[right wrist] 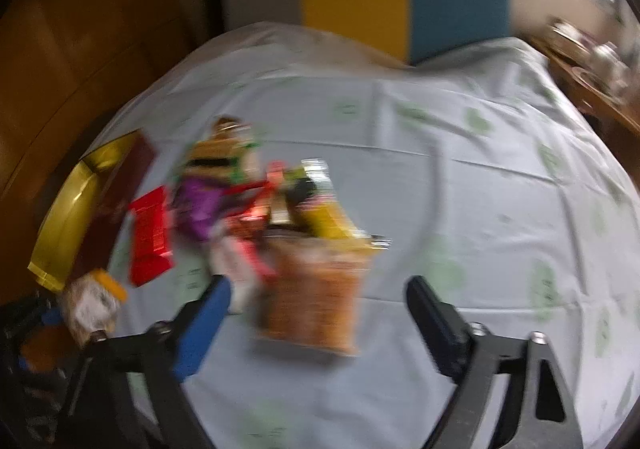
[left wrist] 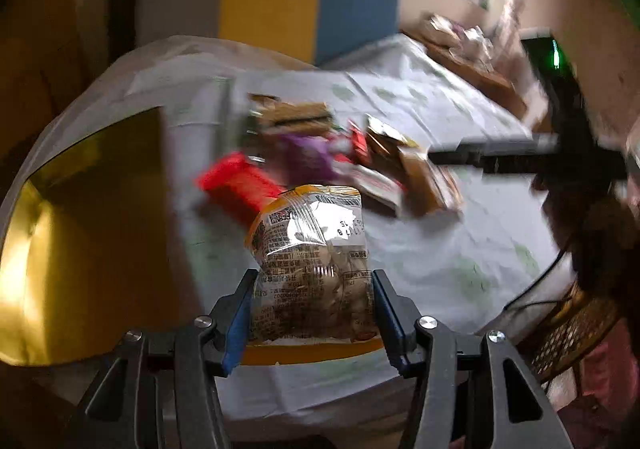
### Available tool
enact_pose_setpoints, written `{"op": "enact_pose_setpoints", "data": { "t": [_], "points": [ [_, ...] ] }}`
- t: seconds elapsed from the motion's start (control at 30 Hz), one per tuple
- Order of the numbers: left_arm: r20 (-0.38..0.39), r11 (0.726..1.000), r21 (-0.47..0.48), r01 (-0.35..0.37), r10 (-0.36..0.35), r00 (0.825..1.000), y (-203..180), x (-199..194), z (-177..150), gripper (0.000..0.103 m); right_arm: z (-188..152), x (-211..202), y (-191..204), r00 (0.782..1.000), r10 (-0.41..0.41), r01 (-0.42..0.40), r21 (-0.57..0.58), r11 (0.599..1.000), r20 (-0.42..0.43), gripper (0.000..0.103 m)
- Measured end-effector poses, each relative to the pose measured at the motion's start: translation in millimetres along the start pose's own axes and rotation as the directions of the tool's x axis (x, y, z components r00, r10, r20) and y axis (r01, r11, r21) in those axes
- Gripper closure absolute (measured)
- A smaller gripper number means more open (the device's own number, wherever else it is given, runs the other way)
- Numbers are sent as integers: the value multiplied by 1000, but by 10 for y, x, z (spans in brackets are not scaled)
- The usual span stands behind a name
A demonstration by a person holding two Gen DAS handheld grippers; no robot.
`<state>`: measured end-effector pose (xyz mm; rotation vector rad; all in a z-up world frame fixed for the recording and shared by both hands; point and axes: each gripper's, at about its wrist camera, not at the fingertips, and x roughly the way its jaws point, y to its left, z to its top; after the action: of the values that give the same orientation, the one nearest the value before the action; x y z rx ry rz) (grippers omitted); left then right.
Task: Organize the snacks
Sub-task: 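Drop the nut bag into the gold tray while the right gripper approaches the red packet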
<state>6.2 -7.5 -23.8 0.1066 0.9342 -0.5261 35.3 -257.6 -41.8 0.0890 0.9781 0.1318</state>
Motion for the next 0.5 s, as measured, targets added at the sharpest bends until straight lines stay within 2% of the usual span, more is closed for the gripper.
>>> {"op": "enact_pose_setpoints", "data": {
  "t": [0.1,0.2,0.3,0.43,0.5],
  "points": [
    [56,997,-69,-38,42,998,262,-184,8,47,58,177,438,994,105,-107,-67,992,-37,28],
    [89,989,-132,-68,81,993,502,-288,13,47,144,402,924,985,159,-168,-144,975,-70,28],
    [94,975,-199,-100,121,988,772,-336,22,47,212,646,1269,978,178,-195,-176,965,-107,28],
    [55,935,-329,-131,158,986,1232,-299,80,47,291,995,1495,981,125,-154,-212,965,-148,30],
    [48,918,-368,-146,175,983,1413,-276,117,47,258,1170,1544,978,79,-122,-221,968,-194,58]
  ]
}}
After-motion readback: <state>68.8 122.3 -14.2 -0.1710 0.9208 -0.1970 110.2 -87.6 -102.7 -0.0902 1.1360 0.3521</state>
